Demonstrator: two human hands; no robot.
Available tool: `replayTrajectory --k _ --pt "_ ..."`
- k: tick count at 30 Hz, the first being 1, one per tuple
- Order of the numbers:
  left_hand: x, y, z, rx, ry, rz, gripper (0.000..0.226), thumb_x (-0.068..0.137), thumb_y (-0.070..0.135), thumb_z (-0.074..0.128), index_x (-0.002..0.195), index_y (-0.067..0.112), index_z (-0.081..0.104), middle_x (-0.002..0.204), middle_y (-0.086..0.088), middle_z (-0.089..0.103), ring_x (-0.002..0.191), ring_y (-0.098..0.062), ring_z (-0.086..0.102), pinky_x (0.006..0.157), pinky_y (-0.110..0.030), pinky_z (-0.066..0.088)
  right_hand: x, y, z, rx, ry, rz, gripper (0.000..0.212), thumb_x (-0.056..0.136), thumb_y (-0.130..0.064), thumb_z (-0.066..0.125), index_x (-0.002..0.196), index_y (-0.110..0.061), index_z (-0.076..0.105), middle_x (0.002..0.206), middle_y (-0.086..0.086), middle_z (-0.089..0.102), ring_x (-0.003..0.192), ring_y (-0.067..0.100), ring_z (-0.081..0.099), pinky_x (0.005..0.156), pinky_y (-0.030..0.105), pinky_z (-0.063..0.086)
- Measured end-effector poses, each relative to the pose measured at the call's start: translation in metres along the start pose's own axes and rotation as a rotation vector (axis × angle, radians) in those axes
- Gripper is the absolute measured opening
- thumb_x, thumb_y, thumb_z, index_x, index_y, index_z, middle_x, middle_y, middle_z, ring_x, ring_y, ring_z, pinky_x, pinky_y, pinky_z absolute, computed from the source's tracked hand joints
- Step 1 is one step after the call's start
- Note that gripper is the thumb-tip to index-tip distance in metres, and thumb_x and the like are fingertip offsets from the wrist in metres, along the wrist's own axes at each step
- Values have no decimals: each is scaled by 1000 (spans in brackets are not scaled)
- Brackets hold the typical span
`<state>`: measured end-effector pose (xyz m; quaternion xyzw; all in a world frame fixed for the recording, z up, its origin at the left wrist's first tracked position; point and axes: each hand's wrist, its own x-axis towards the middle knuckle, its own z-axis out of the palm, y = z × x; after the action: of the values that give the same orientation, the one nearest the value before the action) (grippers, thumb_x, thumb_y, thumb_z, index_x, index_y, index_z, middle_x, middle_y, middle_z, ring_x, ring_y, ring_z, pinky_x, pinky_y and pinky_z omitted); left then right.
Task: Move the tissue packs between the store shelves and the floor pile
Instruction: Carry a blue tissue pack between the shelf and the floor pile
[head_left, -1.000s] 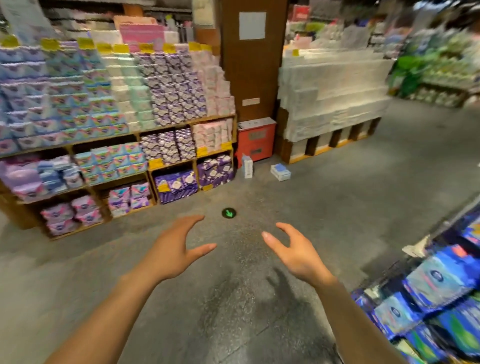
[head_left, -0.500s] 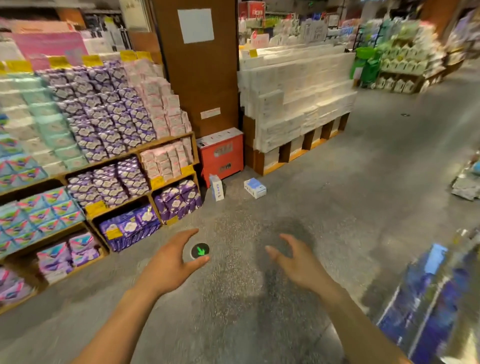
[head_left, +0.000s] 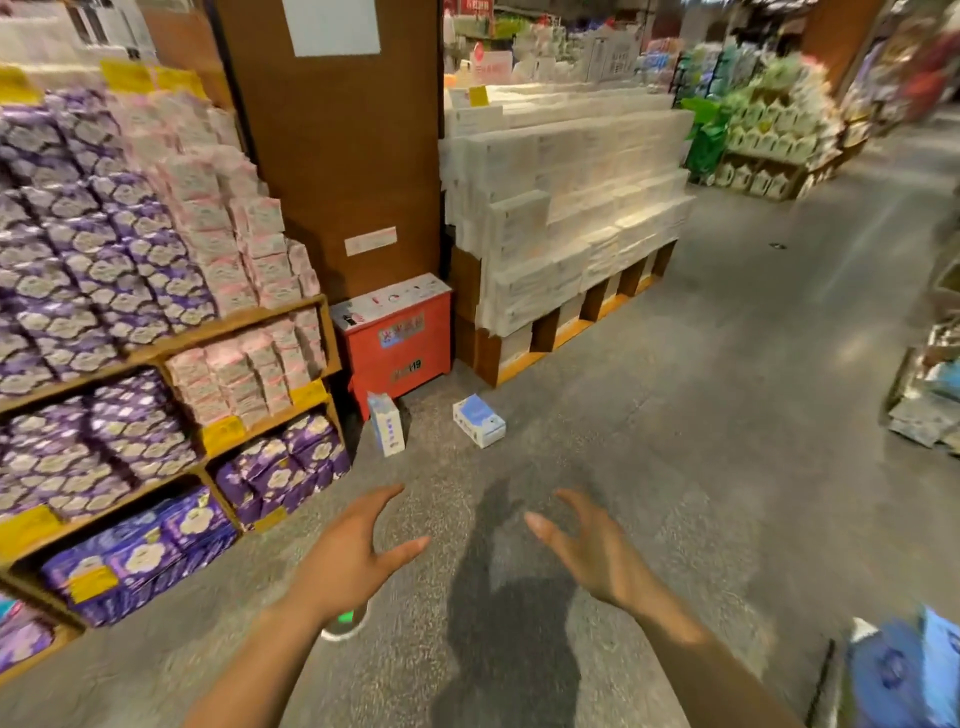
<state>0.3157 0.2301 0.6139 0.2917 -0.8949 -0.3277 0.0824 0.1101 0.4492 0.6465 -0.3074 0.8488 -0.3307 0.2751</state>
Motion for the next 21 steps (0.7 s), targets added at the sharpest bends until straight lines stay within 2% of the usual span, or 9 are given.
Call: replayTrajectory --k 4,8,11,14,16,18,20,21 --pt "124 -7 -13 40 -81 19 113 62 99 37 150 28 39 151 3 46 131 -16 51 106 -32 43 100 -14 -33 77 27 48 86 86 -70 51 156 -23 33 161 -1 35 147 20 35 116 37 31" --pt "222 -19 -10 37 -106 -4 102 68 91 46 149 29 40 149 3 47 131 -15 51 107 -33 43 193 -7 -45 120 4 111 84 87 -69 56 156 -27 32 163 -3 31 148 21 34 116 38 31" --pt "289 -32 -5 33 -112 -45 103 68 91 46 150 28 39 151 3 46 132 -15 50 107 -29 41 279 1 -57 121 -38 94 87 84 -72 55 156 -28 32 164 -1 31 149 22 33 116 38 32" --pt "350 -45 1 24 -55 -118 108 66 94 41 150 26 39 150 2 47 131 -16 51 104 -27 39 373 -3 -72 59 -116 39 81 91 -65 53 157 -24 30 163 -1 32 148 22 35 116 37 33" --pt "383 -48 -2 20 3 -183 103 69 91 44 149 26 41 147 3 50 128 -16 53 102 -28 41 430 -15 -84 -7 -179 20 75 94 -63 51 155 -24 33 160 -1 37 144 22 40 113 37 35" --pt "414 -51 -6 -11 29 -227 89 78 79 56 148 27 41 147 5 51 128 -15 53 102 -28 43 479 -33 -93 -47 -223 -20 80 87 -75 49 151 -27 38 155 -1 44 137 21 47 110 36 39" --pt "448 -61 -11 -33 39 -281 83 81 69 61 149 27 40 149 5 49 130 -16 52 104 -31 43 534 -46 -97 -87 -275 -47 100 73 -92 43 151 -29 40 154 -3 46 132 19 51 109 40 42" --pt "463 -68 -13 -30 43 -308 83 81 70 61 149 27 40 150 5 49 130 -17 52 104 -32 44 557 -52 -98 -101 -299 -63 101 74 -91 45 152 -27 39 155 -2 44 134 20 50 110 40 42"
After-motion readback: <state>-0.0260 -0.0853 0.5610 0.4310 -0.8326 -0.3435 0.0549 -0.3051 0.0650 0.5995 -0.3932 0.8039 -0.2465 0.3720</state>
